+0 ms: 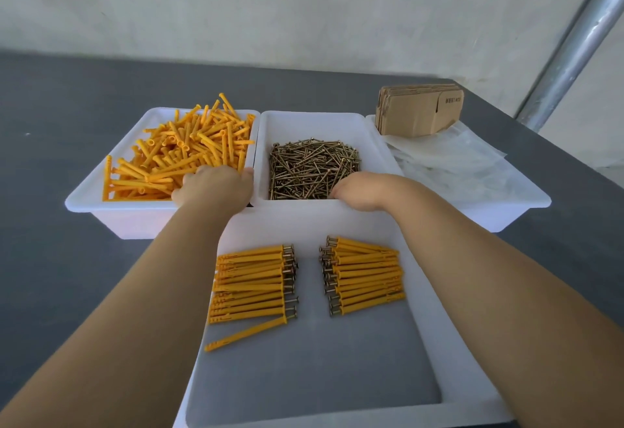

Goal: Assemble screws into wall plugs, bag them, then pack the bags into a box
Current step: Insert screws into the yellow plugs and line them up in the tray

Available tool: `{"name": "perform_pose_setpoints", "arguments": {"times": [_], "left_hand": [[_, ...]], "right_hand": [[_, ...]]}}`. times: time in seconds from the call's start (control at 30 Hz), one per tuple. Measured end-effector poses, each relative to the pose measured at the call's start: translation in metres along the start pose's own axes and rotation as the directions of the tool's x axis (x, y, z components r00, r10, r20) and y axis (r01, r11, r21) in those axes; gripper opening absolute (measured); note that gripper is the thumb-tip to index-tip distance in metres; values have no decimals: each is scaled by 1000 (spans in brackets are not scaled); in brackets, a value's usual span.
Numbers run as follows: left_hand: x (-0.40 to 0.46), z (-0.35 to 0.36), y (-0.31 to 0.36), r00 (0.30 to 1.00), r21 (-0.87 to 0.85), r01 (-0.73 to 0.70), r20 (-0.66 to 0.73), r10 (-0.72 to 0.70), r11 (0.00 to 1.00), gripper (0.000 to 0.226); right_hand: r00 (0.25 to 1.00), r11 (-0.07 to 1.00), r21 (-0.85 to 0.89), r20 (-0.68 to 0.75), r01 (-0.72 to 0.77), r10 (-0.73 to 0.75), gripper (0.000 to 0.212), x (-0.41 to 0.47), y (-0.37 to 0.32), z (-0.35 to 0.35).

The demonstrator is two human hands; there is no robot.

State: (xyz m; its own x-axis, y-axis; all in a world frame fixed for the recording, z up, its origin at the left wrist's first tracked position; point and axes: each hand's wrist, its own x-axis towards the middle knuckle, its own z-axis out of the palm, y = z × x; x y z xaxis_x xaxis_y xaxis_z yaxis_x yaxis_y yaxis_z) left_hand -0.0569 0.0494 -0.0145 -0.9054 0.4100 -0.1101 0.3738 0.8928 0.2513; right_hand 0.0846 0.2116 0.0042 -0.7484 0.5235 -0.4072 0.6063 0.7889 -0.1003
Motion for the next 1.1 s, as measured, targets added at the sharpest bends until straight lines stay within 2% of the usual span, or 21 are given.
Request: {"name": "perform_pose_setpoints", "arguments": {"times": [0.13, 0.2, 0.33, 0.47, 0.6, 0.63, 0.7, 0.77, 0.83, 0.93, 0.97, 1.0, 1.1], "left_hand": [[3, 1, -1, 1000, 49, -1, 16, 0, 999, 65], [3, 2, -1, 1000, 40, 2, 15, -3, 999, 64], [0, 1, -1, 998, -50, -8, -68, 5, 999, 53], [-1, -2, -5, 978, -191, -44, -207, 3, 981, 42], [-1, -8, -6, 951, -240, -96, -308, 18, 966, 16], [-2, -9, -6, 944, -258, -103, -329, 13, 961, 18], [-2, -11, -9, 931, -299, -119, -365, 2, 947, 30], [-1, -10, -12, 912, -341, -152, -411, -2, 928, 33], [-2, -11, -11, 886, -396, -215, -464, 7, 893, 40], [-9, -13, -3, 838, -437, -379, -536, 102, 816, 81], [-13, -15, 0, 825, -430, -429, -545, 150, 794, 87], [-17, -15, 4, 813, -425, -477, -547, 202, 769, 86], [-29, -14, 12, 780, -459, -591, -534, 325, 663, 58]], "right_hand": [[1000, 999, 46, -11, 19, -18, 33, 4, 4, 1], [998, 994, 105, -69, 15, -8, 34, 7, 4, 3], [995, 979, 204, -100, 19, 2, 29, 5, 4, 2], [986, 971, 227, -161, 73, -36, 44, 1, 7, 3], [977, 910, 397, -213, 116, -31, 54, 1, 16, 8], [975, 893, 428, -216, 138, -47, 55, 0, 18, 9], [963, 880, 428, -249, 207, -105, 49, -3, 22, 10], [937, 856, 443, -330, 264, -118, 29, -4, 25, 13], [892, 787, 520, -443, 331, -83, 20, -3, 26, 17], [819, 578, 696, -568, 426, 81, 13, -3, 26, 20], [801, 514, 730, -584, 450, 128, 8, -3, 27, 19], [793, 460, 753, -590, 470, 155, 3, -3, 27, 18], [777, 373, 775, -601, 510, 188, 15, -6, 23, 15]]}}
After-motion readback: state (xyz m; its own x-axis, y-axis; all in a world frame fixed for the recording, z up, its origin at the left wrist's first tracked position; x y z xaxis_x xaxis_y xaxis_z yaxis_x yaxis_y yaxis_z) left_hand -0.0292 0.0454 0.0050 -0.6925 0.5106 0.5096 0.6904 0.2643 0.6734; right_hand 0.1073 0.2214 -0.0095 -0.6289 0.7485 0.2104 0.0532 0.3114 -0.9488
